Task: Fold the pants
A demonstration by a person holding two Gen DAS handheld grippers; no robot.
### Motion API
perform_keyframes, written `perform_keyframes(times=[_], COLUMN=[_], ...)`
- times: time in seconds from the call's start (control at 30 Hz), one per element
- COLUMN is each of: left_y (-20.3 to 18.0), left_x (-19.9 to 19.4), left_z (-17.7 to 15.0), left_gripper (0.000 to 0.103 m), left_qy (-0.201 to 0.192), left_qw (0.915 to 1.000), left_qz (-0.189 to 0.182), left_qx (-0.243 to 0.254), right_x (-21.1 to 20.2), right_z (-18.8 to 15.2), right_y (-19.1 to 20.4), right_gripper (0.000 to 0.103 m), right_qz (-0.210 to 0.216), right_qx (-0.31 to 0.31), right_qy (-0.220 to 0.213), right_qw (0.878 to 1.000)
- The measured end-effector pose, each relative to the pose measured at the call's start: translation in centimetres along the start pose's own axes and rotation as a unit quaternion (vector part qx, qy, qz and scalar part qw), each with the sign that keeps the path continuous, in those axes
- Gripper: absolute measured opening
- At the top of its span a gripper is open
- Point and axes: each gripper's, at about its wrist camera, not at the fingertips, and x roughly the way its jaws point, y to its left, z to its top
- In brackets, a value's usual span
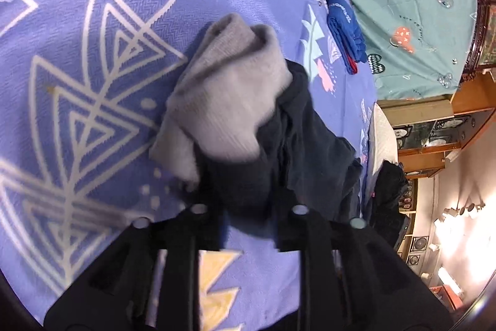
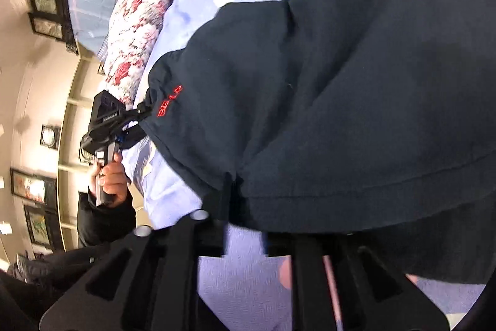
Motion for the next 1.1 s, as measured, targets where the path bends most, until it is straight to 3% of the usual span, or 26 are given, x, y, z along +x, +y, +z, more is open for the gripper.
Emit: perform_keyframes(times=[0.03,0.1,0.13,0.2,0.27,0.3,0.33,0.4,0.5,0.57,0.6,0.63,0.67,0.7,0.77,0.93,1.0,1.1], left_y=[-0.1,-0.3,-0.4,-1.0,-2.9,-4.0,-5.2,-7.6,-8.7,-8.7,-8.7,-8.7,-8.8,-9.0,-9.0,-8.6,-8.7,-8.7], left_x=[-0.8,-3.3,-4.5,-6.8,-7.9,-7.8,-7.4,-4.9,-0.3,2.7,3.9,4.6,5.1,5.2,5.1,5.3,5.5,5.7], left_z=[-0.4,-1.2,-1.5,-1.9,-2.2,-2.4,-2.6,-3.0,-3.1,-3.2,-3.3,-3.5,-3.6,-3.7,-3.5,-3.2,-3.3,-3.4], left_gripper=[0.055,0.067,0.067,0.067,0.068,0.068,0.071,0.076,0.077,0.077,0.077,0.077,0.077,0.079,0.081,0.081,0.081,0.082], left_qy=[-0.004,-0.031,-0.047,-0.078,-0.103,-0.105,-0.105,-0.095,-0.068,-0.065,-0.063,-0.063,-0.070,-0.075,-0.080,-0.076,-0.077,-0.079], left_qw=[1.0000,0.9994,0.9988,0.9969,0.9940,0.9929,0.9917,0.9889,0.9892,0.9867,0.9848,0.9837,0.9810,0.9790,0.9781,0.9794,0.9788,0.9780], left_qz=[-0.004,0.008,0.013,0.007,0.005,0.001,-0.004,-0.009,0.002,0.044,0.062,0.071,0.082,0.086,0.082,0.075,0.072,0.069], left_qx=[0.003,0.009,0.008,0.010,0.037,0.055,0.074,0.113,0.130,0.142,0.150,0.153,0.161,0.169,0.174,0.171,0.175,0.180], right_x=[-1.3,-4.3,-6.5,-11.0,-15.7,-17.9,-19.1,-20.5,-19.5,-17.4,-16.4,-15.5,-15.4,-15.6,-17.6,-26.7,-27.4,-24.9], right_z=[-0.3,-0.5,-0.7,-0.5,0.1,0.6,1.0,2.9,5.4,5.9,6.1,5.9,5.5,5.1,4.0,-1.2,-3.1,-5.4], right_y=[0.5,0.7,0.3,-1.2,-4.3,-6.1,-7.5,-11.3,-16.1,-16.9,-17.3,-18.0,-17.6,-16.9,-14.8,-10.3,-11.1,-13.8], right_gripper=[0.071,0.075,0.075,0.075,0.080,0.083,0.087,0.087,0.087,0.087,0.077,0.044,0.037,0.010,0.008,0.007,0.007,0.007], right_qz=[-0.008,-0.003,-0.008,-0.064,-0.174,-0.235,-0.268,-0.342,-0.377,-0.391,-0.399,-0.394,-0.385,-0.385,-0.373,-0.374,-0.376,-0.383], right_qx=[-0.019,-0.040,-0.040,-0.026,0.029,0.054,0.063,0.073,0.087,0.074,0.069,0.066,0.056,0.042,0.018,0.015,0.039,0.081], right_qy=[-0.012,-0.044,-0.065,-0.129,-0.202,-0.237,-0.257,-0.256,-0.218,-0.187,-0.165,-0.144,-0.142,-0.138,-0.151,-0.229,-0.220,-0.165], right_qw=[1.000,0.998,0.997,0.989,0.963,0.941,0.926,0.901,0.896,0.898,0.899,0.905,0.910,0.911,0.915,0.898,0.899,0.905])
